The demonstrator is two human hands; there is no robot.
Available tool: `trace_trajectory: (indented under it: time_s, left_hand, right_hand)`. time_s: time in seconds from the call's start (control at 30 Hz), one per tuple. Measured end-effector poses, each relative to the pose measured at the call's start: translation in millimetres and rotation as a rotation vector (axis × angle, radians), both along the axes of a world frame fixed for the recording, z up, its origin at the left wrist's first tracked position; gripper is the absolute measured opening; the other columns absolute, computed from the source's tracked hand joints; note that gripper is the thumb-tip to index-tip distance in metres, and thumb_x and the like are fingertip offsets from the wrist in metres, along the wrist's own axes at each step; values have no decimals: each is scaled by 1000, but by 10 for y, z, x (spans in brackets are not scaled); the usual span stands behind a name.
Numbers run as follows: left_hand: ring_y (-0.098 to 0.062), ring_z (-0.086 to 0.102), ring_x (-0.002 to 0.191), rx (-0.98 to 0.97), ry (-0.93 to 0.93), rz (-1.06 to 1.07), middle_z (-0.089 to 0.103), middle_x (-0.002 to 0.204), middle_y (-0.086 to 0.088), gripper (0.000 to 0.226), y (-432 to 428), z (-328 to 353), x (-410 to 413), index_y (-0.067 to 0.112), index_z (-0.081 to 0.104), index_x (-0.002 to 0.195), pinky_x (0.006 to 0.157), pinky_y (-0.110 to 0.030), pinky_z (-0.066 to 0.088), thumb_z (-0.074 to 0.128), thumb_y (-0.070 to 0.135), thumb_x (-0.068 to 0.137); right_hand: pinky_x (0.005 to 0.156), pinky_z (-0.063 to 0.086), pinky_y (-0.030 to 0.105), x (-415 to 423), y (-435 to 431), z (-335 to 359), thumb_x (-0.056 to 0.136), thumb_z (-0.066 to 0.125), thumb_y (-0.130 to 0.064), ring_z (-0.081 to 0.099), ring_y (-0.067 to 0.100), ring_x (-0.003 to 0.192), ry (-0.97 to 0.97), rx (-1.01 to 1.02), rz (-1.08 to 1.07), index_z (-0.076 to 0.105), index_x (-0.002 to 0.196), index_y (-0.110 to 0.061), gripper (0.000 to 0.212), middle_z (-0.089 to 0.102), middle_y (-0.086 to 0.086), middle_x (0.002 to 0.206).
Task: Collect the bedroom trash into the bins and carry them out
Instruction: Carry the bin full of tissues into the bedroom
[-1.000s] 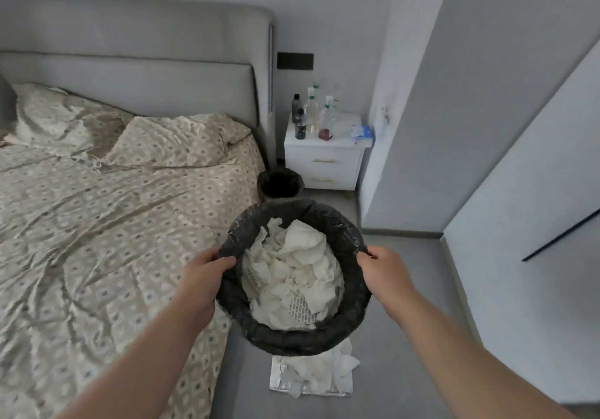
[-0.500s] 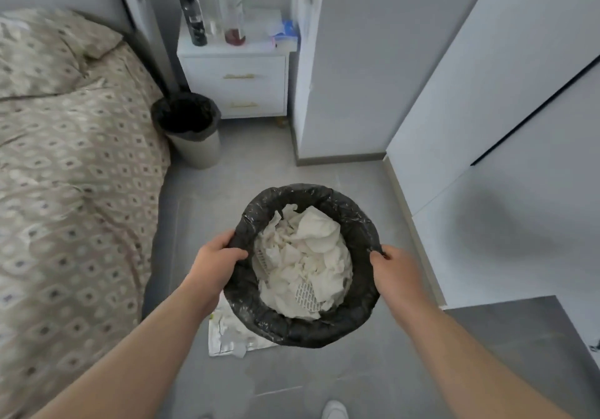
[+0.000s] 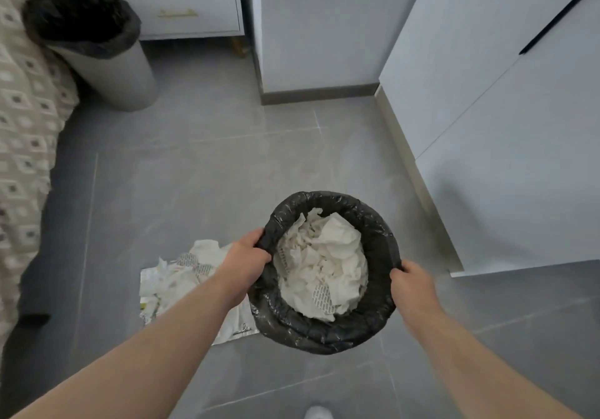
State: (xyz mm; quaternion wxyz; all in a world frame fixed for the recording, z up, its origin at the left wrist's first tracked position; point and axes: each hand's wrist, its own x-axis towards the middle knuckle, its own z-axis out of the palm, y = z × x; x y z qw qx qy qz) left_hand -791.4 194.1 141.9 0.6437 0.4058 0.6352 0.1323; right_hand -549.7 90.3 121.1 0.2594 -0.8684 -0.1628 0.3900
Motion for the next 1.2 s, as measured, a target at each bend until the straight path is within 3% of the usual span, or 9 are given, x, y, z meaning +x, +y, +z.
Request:
trace_trajectory:
  time_s: [0.13, 0.23, 0.33, 0.43, 0.63, 0.9, 1.03, 1.2]
  left_hand:
    - [-24, 67, 79, -48, -27, -28, 71, 92, -11, 47, -36, -502, 139, 28, 67, 89, 71, -32, 56, 41, -10, 78]
    - [-18, 67, 68, -65, -52, -67, 72, 85, -8, 46, -43, -748, 219, 28, 67, 88, 60, -26, 54, 42, -9, 80]
    - [-11, 67, 59, -37, -67, -109, 72, 76, -2, 47, -28, -944, 249, 28, 69, 91, 52, -21, 51, 45, -10, 79]
    - [-18, 67, 67, -6, -80, -129, 71, 83, -8, 45, -6, -1108, 236, 27, 69, 95, 61, -25, 55, 48, -9, 79]
    - [-29, 71, 83, 21, -90, -184, 74, 95, -14, 42, 40, -1380, 168, 22, 67, 106, 71, -35, 58, 51, -8, 82]
    - [-24, 69, 70, 41, -95, -199, 72, 86, -10, 41, 84, -1559, 239, 24, 65, 96, 61, -31, 55, 49, -12, 83]
    - [-34, 70, 84, 48, -93, -215, 71, 97, -18, 41, 117, -1616, 243, 15, 63, 109, 74, -41, 58, 49, -12, 82]
    - [-32, 69, 81, 60, -87, -218, 70, 96, -17, 41, 124, -1645, 260, 13, 62, 112, 70, -37, 56, 48, -12, 83]
  right_hand:
    - [73, 53, 43, 162, -52, -464, 85, 43, -5, 63, 35, 84, -29, -21, 3, 66, 83, -9, 23, 67, 14, 84]
    - [63, 45, 33, 252, -76, -671, 89, 42, -4, 58, 28, 75, -32, -10, -8, 64, 81, -9, 24, 63, 11, 78]
    - [66, 47, 35, 297, -82, -853, 89, 41, -4, 58, 29, 77, -40, -1, -33, 64, 84, -6, 24, 63, 14, 80]
    - [65, 45, 36, 321, -53, -1025, 87, 41, -4, 57, 30, 75, -59, 19, -43, 63, 87, 0, 22, 64, 21, 83]
    - [65, 44, 34, 300, -33, -1244, 87, 41, -5, 56, 28, 73, -72, 60, -26, 62, 91, 5, 23, 62, 16, 79]
    - [58, 40, 29, 324, -44, -1363, 86, 38, -6, 55, 28, 73, -142, 96, 2, 63, 83, -3, 26, 63, 13, 80]
    - [58, 37, 30, 303, -77, -1393, 84, 37, -3, 52, 28, 72, -186, 108, -8, 55, 72, -6, 22, 58, 10, 74]
    - [53, 32, 28, 275, -57, -1390, 85, 35, -1, 45, 21, 63, -220, 110, -11, 49, 67, -9, 24, 52, 7, 70]
